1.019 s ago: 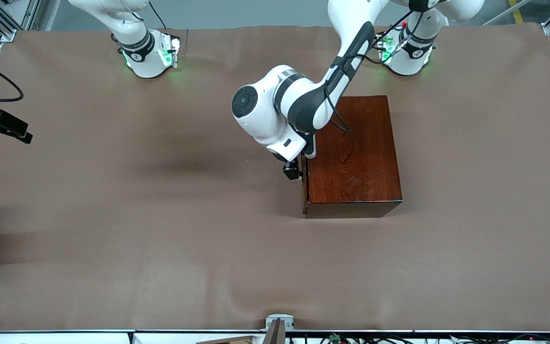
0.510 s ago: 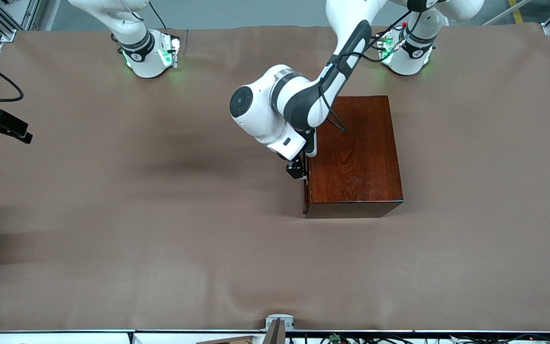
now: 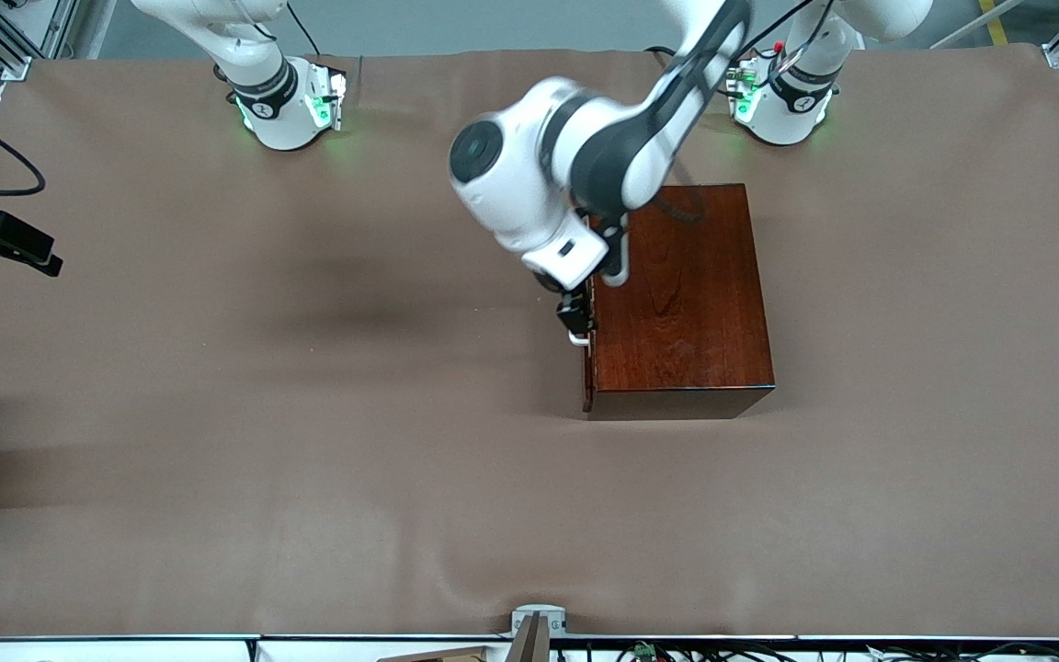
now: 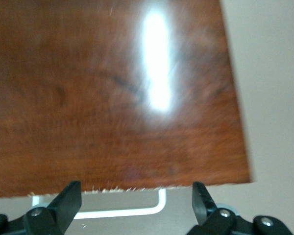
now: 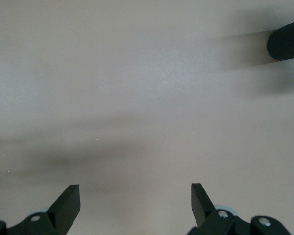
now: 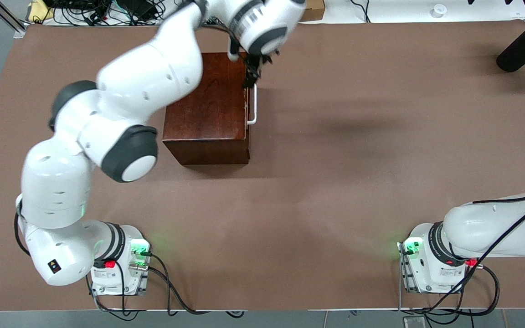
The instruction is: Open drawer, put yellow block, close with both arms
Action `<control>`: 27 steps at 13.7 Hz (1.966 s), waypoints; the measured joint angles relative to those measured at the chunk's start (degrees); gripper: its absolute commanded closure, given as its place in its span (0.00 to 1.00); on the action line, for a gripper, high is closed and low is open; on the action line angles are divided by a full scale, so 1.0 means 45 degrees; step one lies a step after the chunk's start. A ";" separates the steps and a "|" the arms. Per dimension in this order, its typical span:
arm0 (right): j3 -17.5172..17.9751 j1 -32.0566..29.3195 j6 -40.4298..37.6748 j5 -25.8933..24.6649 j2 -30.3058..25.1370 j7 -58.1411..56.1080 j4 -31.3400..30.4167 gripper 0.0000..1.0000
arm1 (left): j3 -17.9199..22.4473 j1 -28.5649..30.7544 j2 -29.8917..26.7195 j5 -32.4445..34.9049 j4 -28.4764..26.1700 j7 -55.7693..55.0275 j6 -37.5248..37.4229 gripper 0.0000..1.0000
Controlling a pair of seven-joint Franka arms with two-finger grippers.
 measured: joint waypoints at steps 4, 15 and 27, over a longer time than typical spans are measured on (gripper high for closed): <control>-0.0002 -0.0004 0.0000 0.0000 0.0000 0.0000 0.0000 0.00 | 0.0021 0.1873 -0.1794 -0.0024 -0.0110 0.2492 -0.0219 0.00; -0.0003 -0.0007 -0.0001 0.0000 0.0000 0.0000 0.0000 0.00 | -0.0038 0.6653 -0.3001 -0.0771 -0.0156 1.0733 0.0061 0.00; -0.0012 -0.0091 -0.0001 0.0000 0.0000 0.0000 0.0000 0.00 | -0.0208 0.7615 -0.3975 -0.1488 -0.1113 1.4937 0.0325 0.00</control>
